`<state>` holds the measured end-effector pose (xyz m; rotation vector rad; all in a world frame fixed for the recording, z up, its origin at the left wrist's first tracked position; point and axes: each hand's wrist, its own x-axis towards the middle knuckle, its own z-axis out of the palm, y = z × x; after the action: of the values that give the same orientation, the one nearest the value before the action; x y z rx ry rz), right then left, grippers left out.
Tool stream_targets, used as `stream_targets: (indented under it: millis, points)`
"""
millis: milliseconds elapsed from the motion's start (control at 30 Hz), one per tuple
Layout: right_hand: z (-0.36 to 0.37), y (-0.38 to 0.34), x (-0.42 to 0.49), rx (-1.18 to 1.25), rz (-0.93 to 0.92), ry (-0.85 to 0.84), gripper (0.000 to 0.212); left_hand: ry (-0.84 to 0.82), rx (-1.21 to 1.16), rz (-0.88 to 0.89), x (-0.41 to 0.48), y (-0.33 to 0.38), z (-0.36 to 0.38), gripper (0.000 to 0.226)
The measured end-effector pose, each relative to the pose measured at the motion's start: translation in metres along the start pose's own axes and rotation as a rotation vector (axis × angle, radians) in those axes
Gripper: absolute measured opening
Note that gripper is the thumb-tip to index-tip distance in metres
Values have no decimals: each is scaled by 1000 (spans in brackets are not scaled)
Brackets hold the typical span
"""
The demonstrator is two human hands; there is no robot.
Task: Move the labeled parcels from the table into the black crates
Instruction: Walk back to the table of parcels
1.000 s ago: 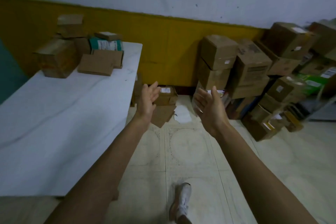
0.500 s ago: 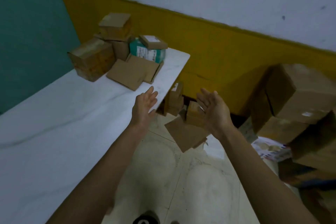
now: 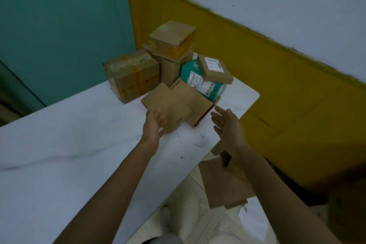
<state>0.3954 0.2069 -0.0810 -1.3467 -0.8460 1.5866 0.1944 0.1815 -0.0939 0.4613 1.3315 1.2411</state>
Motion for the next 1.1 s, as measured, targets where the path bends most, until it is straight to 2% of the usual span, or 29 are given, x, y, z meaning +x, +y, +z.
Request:
stream_targets:
  millis: [100,233,333,467,533,600,633,733,867,933,1100]
  points:
    - [7,-6,43,-33,79,12,35,118,18,-61,31,7,3,54]
    - [18,-1,91,-248,131,-81,13,196,90,-104,61,2,-2,47]
    - [23,7,130,-364,56,-116,12,263,63,-142,75,-12,-2,44]
    - [33,12,176,-484,-21,-154,30,400,50,-167,94,-24,6,39]
    - [35,15,191,-546,-22,-196,30,457,65,-208,104,-30,13,24]
    - [37,18,202,-590,49,-282,24,517,86,-268,115,-36,23,18]
    - [37,21,205,-578,101,-332,21,531,95,-296,119,-39,29,20]
    - [38,19,204,-584,204,-445,24,593,151,-304,121,-45,40,53]
    - [38,4,189,-546,290,-601,25,552,168,-237,99,-45,45,61]
    - [36,-6,177,-580,228,-656,33,507,182,-191,80,-44,50,70]
    - [28,-25,149,-584,-20,-787,37,461,235,-57,40,-26,67,94]
